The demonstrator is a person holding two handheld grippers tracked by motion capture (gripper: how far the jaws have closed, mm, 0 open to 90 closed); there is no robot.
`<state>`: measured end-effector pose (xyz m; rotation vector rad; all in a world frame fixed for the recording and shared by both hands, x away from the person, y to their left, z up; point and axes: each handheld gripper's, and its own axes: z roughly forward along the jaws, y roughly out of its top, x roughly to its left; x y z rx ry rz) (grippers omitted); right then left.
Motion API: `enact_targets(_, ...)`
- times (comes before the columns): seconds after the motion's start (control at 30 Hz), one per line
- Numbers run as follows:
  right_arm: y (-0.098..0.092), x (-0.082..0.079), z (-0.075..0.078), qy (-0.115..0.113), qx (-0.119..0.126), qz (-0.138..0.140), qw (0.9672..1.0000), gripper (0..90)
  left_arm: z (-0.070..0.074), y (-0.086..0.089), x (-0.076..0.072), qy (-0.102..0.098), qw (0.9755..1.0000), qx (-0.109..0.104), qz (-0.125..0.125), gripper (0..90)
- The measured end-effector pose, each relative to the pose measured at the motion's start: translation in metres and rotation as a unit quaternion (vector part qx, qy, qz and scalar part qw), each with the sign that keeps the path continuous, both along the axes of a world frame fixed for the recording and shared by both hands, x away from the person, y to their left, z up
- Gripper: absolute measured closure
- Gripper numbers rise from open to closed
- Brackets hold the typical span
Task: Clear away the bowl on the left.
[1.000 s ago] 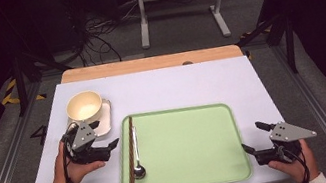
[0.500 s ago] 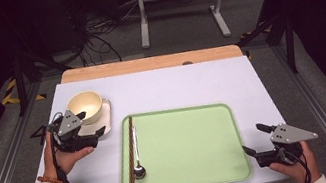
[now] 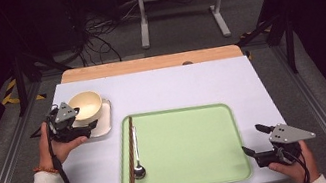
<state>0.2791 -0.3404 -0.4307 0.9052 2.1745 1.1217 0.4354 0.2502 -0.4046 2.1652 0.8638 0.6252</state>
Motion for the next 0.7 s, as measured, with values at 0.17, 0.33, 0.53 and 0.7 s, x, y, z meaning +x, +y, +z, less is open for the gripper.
enact_targets(0.17, 0.000, 0.000, 0.000, 0.001, 0.000, 0.000, 1.0000, 14.7, -0.014, -0.004, 0.015, 0.033, 0.9991, 0.026, 0.000, 26.1)
enact_targets(0.33, 0.000, 0.001, -0.002, 0.002, -0.002, 0.000, 1.0000, 14.7, -0.023, -0.009, 0.025, 0.045, 0.9977, 0.050, 0.005, 28.3)
enact_targets(0.53, 0.000, 0.001, -0.002, 0.004, -0.002, 0.001, 1.0000, 14.7, -0.032, -0.015, 0.033, 0.053, 0.9956, 0.077, 0.009, 34.5)
enact_targets(0.7, 0.000, 0.002, -0.004, 0.006, -0.005, 0.001, 1.0000, 14.7, -0.033, -0.020, 0.035, 0.039, 0.9943, 0.099, 0.005, 50.0)
